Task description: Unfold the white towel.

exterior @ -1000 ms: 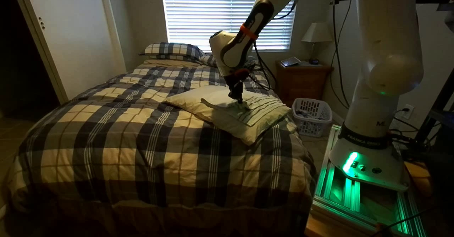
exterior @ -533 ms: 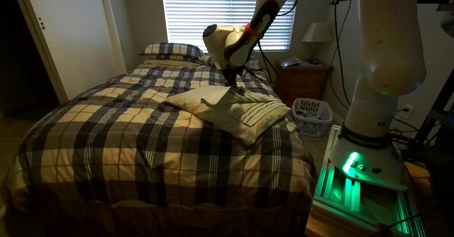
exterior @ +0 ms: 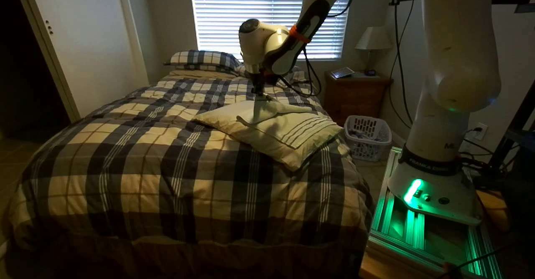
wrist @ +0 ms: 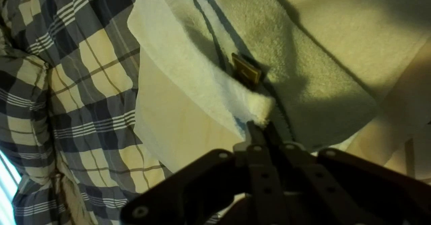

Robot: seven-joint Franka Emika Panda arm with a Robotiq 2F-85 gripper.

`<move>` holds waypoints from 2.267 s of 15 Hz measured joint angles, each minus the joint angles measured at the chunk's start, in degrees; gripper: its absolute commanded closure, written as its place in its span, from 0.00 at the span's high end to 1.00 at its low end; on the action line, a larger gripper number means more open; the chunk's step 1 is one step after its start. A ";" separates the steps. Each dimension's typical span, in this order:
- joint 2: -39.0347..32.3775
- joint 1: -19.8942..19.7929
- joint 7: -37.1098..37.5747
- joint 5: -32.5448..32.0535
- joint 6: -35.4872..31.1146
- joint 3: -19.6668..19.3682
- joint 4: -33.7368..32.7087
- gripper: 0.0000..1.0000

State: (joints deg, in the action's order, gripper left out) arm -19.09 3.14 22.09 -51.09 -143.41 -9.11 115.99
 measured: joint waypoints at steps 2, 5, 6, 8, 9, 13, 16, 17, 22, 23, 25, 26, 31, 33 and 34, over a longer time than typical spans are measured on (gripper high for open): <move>0.00 -0.02 0.07 -0.02 -0.11 0.00 0.00 0.04; 0.00 -0.02 0.14 -0.05 -0.13 0.00 0.00 0.01; 0.00 -0.06 0.30 -0.05 -0.13 -0.04 -0.03 0.01; -0.07 -0.15 1.22 -2.26 -0.61 -0.70 -0.76 0.01; -0.14 -0.31 1.51 -4.01 -1.32 -1.15 -1.35 0.01; -1.68 -1.54 2.23 -12.23 -5.71 -2.26 -5.02 0.01; -4.20 -2.23 3.05 -14.04 -10.09 -2.48 -8.34 0.01; -5.19 -2.33 3.64 -14.04 -11.80 -2.63 -9.50 0.01; -9.98 -2.13 6.68 -18.58 -17.50 -5.08 -17.60 0.01; -10.97 -2.11 7.75 -19.89 -18.65 -5.64 -19.41 0.01; -13.22 -2.11 9.56 -20.97 -20.53 -6.35 -22.82 0.01; -14.42 -2.14 10.19 -21.03 -21.13 -6.47 -24.26 0.01; -21.06 -1.80 15.01 -22.83 -23.91 -7.82 -31.67 0.01; -23.63 -1.40 17.83 -24.68 -24.84 -9.17 -35.16 0.01; -24.80 -1.30 19.02 -25.10 -25.23 -9.68 -36.71 0.01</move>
State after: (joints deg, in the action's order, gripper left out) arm -43.89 1.84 41.11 -76.19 -168.64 -18.80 79.28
